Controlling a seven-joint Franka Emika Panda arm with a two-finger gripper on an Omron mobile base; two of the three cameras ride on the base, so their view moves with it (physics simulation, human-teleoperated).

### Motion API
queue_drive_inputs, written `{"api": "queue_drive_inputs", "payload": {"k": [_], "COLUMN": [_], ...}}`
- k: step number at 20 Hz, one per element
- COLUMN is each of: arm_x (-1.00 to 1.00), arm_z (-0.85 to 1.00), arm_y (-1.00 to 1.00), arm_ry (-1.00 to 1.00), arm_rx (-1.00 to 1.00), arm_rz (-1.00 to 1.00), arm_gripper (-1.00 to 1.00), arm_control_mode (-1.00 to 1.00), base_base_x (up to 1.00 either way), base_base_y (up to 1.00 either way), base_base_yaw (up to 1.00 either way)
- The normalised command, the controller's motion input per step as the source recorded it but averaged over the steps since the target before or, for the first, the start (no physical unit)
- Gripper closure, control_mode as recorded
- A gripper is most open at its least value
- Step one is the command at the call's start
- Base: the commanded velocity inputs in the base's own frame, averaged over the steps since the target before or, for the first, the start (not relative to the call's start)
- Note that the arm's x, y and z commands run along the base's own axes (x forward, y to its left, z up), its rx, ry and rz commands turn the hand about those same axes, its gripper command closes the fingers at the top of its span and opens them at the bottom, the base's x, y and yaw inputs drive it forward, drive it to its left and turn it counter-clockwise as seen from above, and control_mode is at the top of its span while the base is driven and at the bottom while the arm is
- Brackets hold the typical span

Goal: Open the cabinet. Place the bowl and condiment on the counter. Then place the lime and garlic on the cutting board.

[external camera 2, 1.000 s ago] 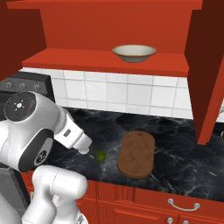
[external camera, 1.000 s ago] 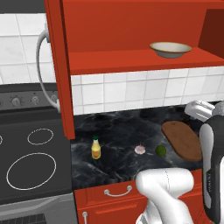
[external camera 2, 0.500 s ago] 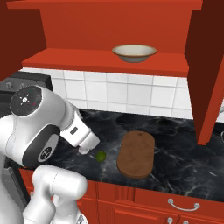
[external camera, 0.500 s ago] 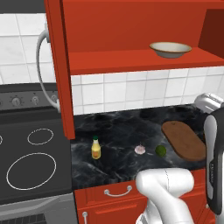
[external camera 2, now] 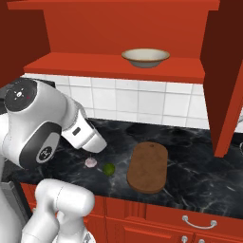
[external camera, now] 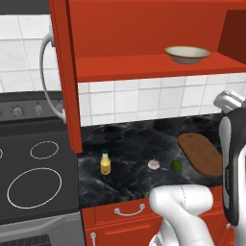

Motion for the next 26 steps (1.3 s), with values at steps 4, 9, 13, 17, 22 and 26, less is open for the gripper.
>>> {"api": "queue_drive_inputs", "payload": {"k": [4,9,13,17,22,26], "arm_x": [0.0,0.01,0.02,0.01,0.06,0.14], "arm_z": [0.13,0.26,0.33,0.28,0.2,0.15], "arm_y": [-0.19,-0.06,0.0,0.0,0.0,0.0], "arm_ry": [-0.11,-0.08,-0.04,-0.09,-0.13,-0.08], "arm_rx": [0.05,0.04,0.0,0.0,0.0,0.0], "arm_rz": [0.0,0.0,-0.01,-0.02,-0.01,-0.01], "arm_gripper": [-1.0,-1.0,-1.0,-1.0,-1.0,-1.0], "arm_control_mode": [-1.0,-1.0,-1.0,-1.0,-1.0,-1.0], "base_base_x": [0.0,0.0,0.0,0.0,0.0,0.0], "base_base_y": [0.0,0.0,0.0,0.0,0.0,0.0], "base_base_yaw": [0.0,0.0,0.0,0.0,0.0,0.0]}}
